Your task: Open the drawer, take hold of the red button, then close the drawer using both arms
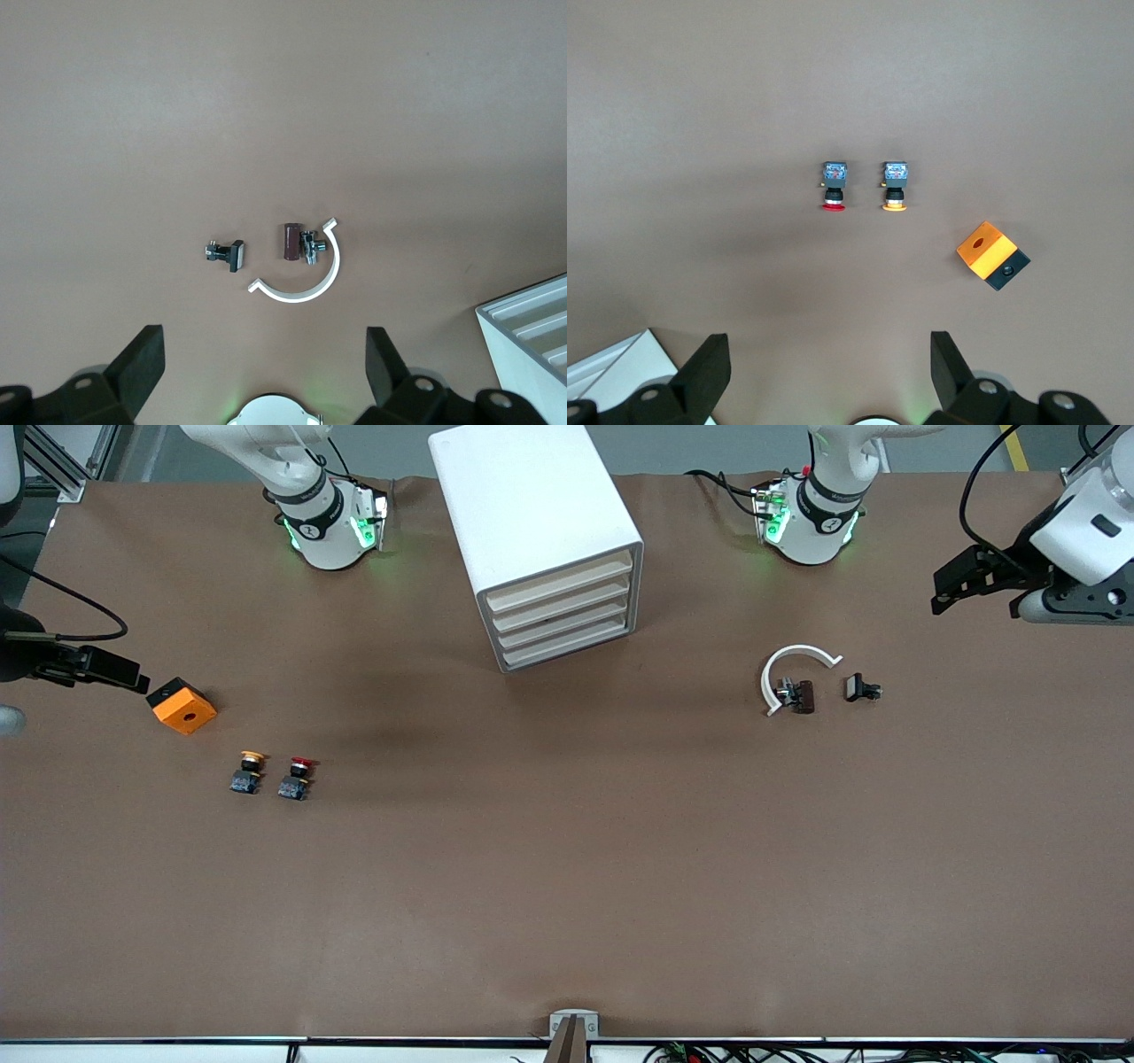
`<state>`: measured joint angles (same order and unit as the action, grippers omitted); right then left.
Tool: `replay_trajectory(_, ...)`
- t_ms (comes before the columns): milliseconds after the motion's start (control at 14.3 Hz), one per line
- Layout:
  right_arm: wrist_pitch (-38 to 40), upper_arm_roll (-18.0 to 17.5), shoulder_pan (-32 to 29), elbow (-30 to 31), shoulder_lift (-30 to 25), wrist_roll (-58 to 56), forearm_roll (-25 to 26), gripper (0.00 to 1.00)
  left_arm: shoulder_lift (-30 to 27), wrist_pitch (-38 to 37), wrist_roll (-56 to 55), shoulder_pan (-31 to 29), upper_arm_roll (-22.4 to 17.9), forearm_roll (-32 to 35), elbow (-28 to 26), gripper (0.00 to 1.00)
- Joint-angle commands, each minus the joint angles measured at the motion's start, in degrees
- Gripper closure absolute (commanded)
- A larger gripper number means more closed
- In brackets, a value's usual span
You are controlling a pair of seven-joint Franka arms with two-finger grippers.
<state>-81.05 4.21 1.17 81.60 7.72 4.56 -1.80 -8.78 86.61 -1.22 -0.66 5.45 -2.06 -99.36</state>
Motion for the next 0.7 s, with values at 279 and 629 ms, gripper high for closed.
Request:
replay_trajectory(279,2.6,-0.9,1.0,-2.2,-2.5,1.1,-0.5,0.00,0.6,-0.3,0.3,-0.1,0.3,0.2,1.5,0.00)
replay_trajectory(629,3.0,1.3,0.8,-1.6,-5.1,-0.3,0.5,0.00,0.7,-0.3,-0.4,0.0,0.3,0.4,1.5,0.00)
